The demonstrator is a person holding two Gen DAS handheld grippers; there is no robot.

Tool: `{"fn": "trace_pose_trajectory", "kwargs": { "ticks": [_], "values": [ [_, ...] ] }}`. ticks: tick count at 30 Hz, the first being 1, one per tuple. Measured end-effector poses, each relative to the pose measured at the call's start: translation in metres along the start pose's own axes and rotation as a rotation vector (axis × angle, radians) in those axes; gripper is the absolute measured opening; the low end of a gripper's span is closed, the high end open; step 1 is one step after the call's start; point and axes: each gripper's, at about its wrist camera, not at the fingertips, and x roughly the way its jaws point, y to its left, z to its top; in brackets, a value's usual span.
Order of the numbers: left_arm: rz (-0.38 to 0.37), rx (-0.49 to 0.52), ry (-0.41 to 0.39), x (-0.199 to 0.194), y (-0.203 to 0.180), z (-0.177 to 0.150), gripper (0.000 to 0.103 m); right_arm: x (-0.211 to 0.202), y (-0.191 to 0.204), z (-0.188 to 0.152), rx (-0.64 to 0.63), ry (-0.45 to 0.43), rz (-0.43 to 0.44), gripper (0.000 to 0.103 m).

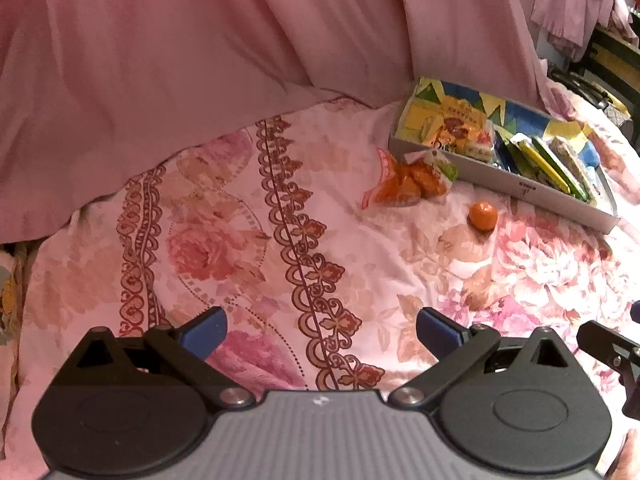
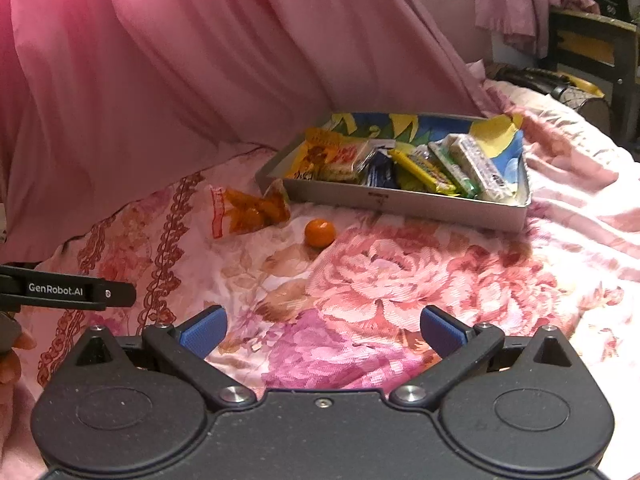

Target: Organize snacks

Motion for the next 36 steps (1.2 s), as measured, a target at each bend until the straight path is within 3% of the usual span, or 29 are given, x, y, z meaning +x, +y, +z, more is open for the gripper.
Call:
{"fn": "trace_pose_trajectory", "kwargs": {
  "ticks": [14, 24, 36],
  "values": [
    [-0.020, 0.068, 0.028, 0.034, -0.010, 0.028, 0.103, 0.042, -0.008, 0.027, 0.012, 0.004, 0.030, 0.102],
    [0.008, 0.128, -0.040, 0.063, -0.014, 0.056, 0.103, 0.075, -0.016, 0.043, 0.032, 0.002, 0.018, 0.102],
    [-0.020, 0.149, -0.128, 0.090, -0.020, 0.080, 0.103, 0.113, -0.012, 0.053, -0.054, -0.021, 0.005, 0.102]
  ]
}}
